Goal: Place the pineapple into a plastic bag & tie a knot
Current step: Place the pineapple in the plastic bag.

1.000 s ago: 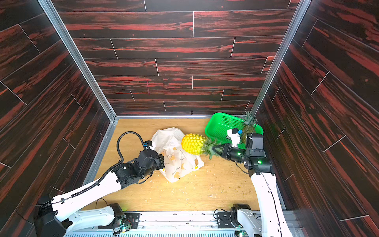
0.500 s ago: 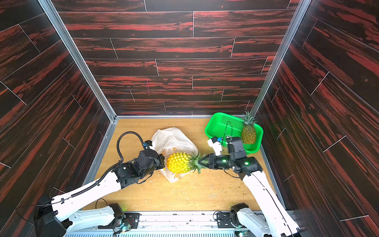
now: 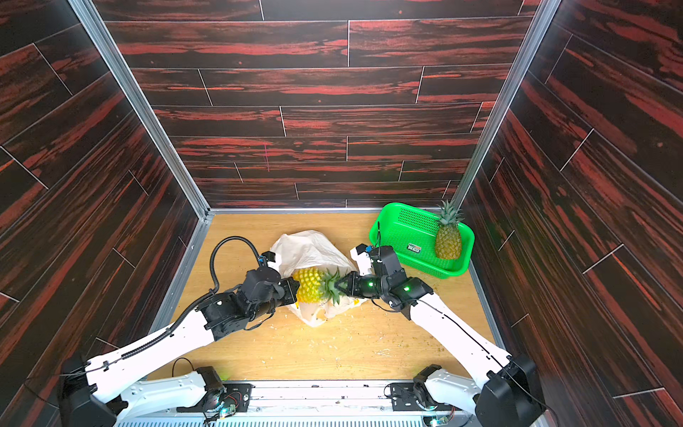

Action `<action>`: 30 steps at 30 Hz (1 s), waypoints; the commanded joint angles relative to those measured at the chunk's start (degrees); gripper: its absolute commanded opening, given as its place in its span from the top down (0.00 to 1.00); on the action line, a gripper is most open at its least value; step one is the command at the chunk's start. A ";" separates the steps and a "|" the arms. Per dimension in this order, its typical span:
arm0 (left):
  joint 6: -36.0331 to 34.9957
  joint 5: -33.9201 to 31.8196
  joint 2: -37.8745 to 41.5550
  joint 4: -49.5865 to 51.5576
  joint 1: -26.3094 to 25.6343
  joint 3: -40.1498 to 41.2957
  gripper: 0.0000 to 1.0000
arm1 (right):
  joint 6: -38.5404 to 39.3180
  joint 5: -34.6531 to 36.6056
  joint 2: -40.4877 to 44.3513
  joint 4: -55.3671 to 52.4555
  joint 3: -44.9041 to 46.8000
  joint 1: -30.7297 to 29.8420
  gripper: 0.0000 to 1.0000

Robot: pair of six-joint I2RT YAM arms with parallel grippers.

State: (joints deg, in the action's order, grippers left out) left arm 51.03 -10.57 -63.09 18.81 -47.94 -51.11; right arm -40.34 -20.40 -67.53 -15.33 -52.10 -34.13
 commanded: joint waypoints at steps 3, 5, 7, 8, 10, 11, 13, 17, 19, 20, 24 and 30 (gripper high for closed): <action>-0.63 3.27 3.21 -1.82 0.34 -1.39 1.00 | -1.86 6.40 -0.50 18.32 0.12 -2.71 1.00; 0.05 3.62 3.50 -3.90 0.42 -1.52 1.00 | 0.68 9.08 -1.66 21.26 0.73 -5.96 1.00; 0.71 3.62 3.26 -5.39 0.73 -2.53 1.00 | 3.95 12.61 -2.74 23.85 1.53 -9.36 1.00; 1.11 3.70 3.07 -6.09 0.92 -3.20 1.00 | 5.74 14.69 -3.27 24.70 1.95 -10.98 1.00; 1.97 3.88 2.89 -7.67 1.23 -4.07 1.00 | 8.60 17.96 -4.04 26.50 2.89 -13.16 1.00; 2.38 4.01 2.80 -8.48 1.43 -4.41 1.00 | 9.82 20.09 -4.13 27.83 3.73 -14.11 1.00; 2.93 4.31 2.80 -8.91 1.75 -5.23 1.00 | 11.64 24.13 -4.19 30.69 5.30 -15.55 1.00; 3.12 6.45 2.97 -9.61 2.15 -5.84 1.00 | 13.85 30.16 -4.93 33.44 6.00 -16.71 1.00; 2.96 7.44 3.06 -10.05 2.24 -5.86 1.00 | 13.31 33.97 -5.47 32.17 5.23 -16.93 1.00; 2.78 8.03 3.06 -10.44 2.37 -5.79 1.00 | 12.73 36.02 -5.82 31.36 4.79 -16.93 1.00; 1.77 12.32 2.89 -13.35 2.34 -4.97 1.00 | 11.33 42.35 -7.22 28.00 2.53 -16.93 1.00; 0.74 17.81 3.44 -14.03 2.33 -3.39 1.00 | 11.05 51.20 -10.01 25.56 -0.52 -16.93 1.00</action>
State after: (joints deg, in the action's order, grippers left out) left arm 53.12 3.66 -60.86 6.26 -45.80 -55.44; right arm -28.91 23.03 -77.62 4.03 -48.82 -50.83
